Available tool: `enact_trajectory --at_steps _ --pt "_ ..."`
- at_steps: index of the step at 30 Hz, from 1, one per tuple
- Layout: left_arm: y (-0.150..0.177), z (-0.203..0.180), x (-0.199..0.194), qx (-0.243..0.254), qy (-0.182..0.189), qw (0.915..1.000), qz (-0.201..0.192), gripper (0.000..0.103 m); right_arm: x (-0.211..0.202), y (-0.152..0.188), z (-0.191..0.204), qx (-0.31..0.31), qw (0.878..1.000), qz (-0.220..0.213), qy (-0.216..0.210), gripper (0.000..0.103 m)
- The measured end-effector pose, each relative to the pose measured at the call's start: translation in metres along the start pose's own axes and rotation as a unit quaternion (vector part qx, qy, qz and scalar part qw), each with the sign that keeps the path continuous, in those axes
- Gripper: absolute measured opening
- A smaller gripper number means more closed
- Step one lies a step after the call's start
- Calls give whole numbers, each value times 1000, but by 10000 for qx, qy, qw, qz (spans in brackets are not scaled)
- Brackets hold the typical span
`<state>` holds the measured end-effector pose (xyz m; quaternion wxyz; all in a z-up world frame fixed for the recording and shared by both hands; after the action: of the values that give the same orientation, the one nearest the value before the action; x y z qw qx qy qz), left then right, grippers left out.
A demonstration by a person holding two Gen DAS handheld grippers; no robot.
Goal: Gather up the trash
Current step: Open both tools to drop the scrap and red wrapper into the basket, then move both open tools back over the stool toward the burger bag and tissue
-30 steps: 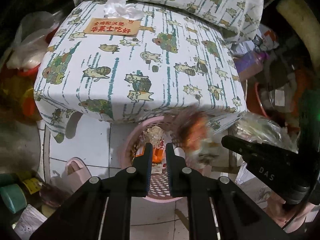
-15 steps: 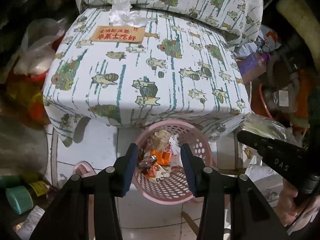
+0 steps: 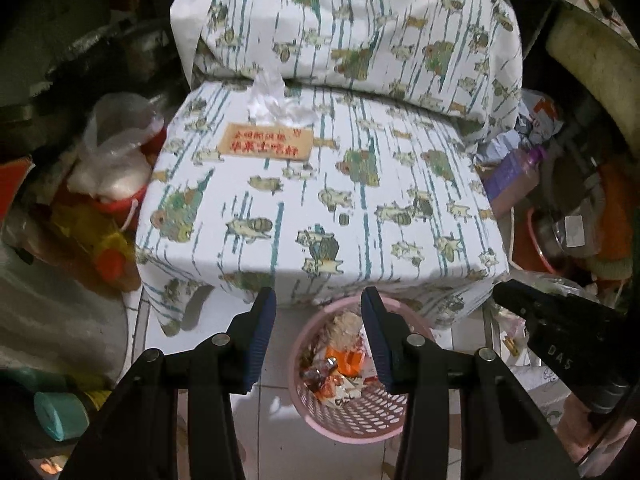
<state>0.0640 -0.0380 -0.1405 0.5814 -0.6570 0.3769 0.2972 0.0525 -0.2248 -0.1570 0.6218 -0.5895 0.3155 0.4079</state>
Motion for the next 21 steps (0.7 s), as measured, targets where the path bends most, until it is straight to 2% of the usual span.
enact_trajectory --at_steps 7,12,15,18,20,21 --pt "-12 4 -15 -47 0 9997 -260 46 0 -1 -2 37 10000 -49 46 16" --pt "-15 8 -19 -57 8 9995 -299 47 1 -5 -5 167 9998 -75 63 17" --pt "-16 9 -21 -57 -26 9994 -339 48 -1 -8 -7 227 9996 -148 75 21" --pt "-17 10 -22 -58 -50 9993 -366 48 -2 -11 -8 278 9994 -181 103 22" --pt "-17 9 -23 -60 -52 9992 -388 51 -3 -13 -8 321 9993 -191 64 22" --pt "-18 9 -23 -64 -69 9991 -411 56 -5 -14 -7 331 9992 -204 35 22"
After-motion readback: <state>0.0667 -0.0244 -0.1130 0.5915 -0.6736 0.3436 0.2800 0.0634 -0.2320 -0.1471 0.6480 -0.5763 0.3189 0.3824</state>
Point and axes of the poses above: each gripper's, at about its wrist camera, not at the fingertips, and x roughly the way its jaws point, z to its left, y to its underside, the point moved 5 cm from there along x, roughly the way its jaws point, and after that the axes turned 4 degrees about -z, right-handed, at the moved point
